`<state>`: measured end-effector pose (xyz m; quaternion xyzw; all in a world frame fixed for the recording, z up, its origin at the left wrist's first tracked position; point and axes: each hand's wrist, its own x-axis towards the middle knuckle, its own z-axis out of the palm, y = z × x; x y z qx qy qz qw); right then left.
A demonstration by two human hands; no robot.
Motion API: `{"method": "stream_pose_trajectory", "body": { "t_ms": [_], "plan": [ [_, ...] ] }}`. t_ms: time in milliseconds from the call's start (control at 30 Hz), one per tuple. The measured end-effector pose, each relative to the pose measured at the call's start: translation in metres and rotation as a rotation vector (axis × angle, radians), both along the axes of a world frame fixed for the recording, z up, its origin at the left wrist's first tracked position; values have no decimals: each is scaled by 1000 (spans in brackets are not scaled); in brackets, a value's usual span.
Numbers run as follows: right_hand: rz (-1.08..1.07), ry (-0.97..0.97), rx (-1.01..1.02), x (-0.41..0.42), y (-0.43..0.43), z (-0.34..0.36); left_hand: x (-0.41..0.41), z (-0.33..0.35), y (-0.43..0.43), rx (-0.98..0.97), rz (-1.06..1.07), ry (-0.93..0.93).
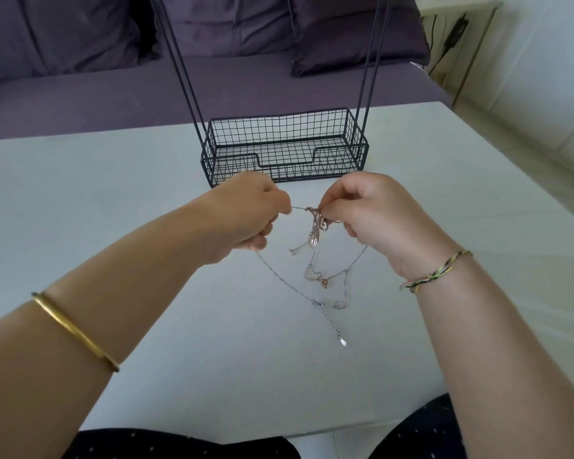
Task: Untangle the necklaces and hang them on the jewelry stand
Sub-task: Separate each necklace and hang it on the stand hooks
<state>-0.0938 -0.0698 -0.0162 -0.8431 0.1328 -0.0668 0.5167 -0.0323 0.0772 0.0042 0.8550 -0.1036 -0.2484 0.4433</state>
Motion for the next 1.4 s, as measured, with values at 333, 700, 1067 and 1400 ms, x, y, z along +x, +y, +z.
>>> {"method": "stream_pose_trajectory", "body": {
  "t_ms": [333,700,1067,1400],
  "plan": [
    [-127,-39,360,2,7,3,-2,-5,7,125,-64,61],
    [-161,-61,395,2,7,4,0,-1,-4,-169,49,250],
    [-35,-2,707,1,8,11,-2,-8,-6,-227,163,264],
    [-89,-57,52,2,12,1,-9,-13,-9,-45,-44,-65]
  ]
}}
